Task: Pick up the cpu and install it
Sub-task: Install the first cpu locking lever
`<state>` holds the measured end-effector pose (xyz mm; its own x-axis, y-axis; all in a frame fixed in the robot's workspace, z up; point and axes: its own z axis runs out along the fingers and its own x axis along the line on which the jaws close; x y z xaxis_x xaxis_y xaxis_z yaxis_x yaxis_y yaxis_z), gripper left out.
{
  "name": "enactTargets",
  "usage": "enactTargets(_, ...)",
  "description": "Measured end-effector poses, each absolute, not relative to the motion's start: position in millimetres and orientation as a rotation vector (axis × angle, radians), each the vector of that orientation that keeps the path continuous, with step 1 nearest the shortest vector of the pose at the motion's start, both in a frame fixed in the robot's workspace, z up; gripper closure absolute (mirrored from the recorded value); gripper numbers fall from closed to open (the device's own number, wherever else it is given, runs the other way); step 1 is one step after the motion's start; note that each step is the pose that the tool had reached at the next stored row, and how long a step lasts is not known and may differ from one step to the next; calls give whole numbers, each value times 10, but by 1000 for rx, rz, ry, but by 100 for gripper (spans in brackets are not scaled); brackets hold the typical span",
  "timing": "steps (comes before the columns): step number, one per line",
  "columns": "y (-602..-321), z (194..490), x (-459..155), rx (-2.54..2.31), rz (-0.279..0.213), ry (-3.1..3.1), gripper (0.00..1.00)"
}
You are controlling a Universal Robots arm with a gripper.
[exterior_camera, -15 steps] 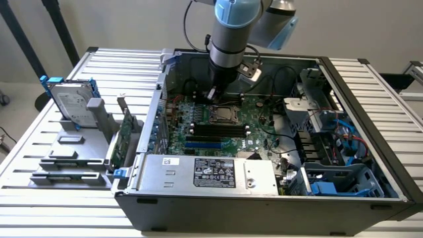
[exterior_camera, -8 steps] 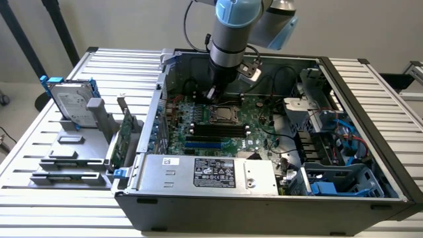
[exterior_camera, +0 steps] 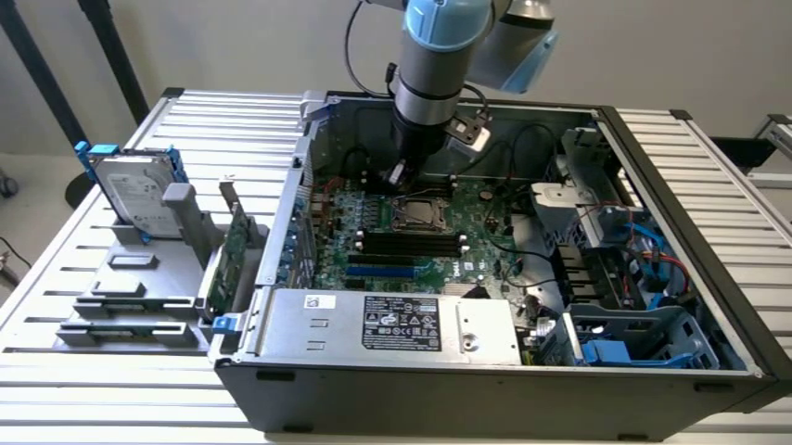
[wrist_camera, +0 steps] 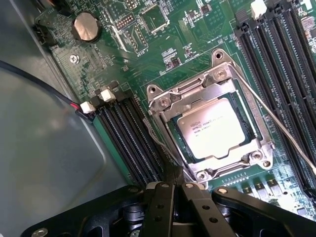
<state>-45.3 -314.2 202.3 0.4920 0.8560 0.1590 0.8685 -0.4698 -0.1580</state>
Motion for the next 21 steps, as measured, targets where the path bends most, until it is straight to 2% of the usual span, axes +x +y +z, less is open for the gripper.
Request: enactTargets(21,-3142,2005,-370,-2501,-80,-1510,89)
